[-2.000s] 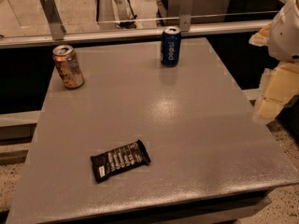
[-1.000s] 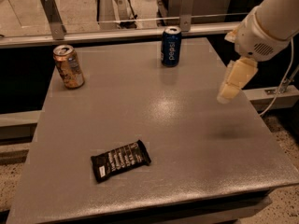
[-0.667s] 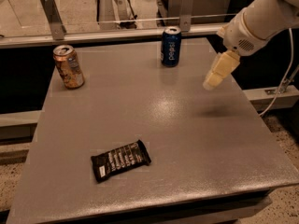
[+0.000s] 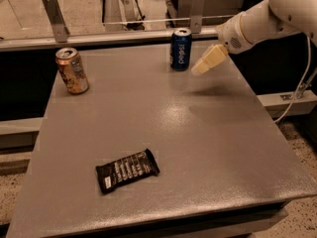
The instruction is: Knock pepsi can over
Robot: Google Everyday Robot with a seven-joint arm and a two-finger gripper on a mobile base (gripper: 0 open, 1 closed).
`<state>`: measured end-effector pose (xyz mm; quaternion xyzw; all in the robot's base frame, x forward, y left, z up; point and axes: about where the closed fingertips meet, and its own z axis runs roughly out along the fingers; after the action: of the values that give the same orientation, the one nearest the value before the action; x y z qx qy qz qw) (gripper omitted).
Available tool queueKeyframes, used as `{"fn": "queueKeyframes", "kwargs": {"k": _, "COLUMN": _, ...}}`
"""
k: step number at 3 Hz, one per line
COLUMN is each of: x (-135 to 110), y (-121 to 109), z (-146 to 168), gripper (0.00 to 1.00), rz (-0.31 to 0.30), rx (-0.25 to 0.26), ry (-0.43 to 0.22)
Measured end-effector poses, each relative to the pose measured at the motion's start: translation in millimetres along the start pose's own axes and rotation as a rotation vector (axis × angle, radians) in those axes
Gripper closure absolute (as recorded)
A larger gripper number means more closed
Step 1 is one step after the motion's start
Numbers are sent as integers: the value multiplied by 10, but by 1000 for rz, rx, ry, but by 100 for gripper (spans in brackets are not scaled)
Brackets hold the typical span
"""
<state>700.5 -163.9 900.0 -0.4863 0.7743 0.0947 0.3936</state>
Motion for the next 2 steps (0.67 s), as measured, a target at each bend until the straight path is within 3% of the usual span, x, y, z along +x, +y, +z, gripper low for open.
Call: {"fn": "queueKeyframes", "kwargs": {"k": 2, "x": -126, "y": -335, "z": 367, "gripper": 0, "rz": 142, "rx": 15, "ry": -248}}
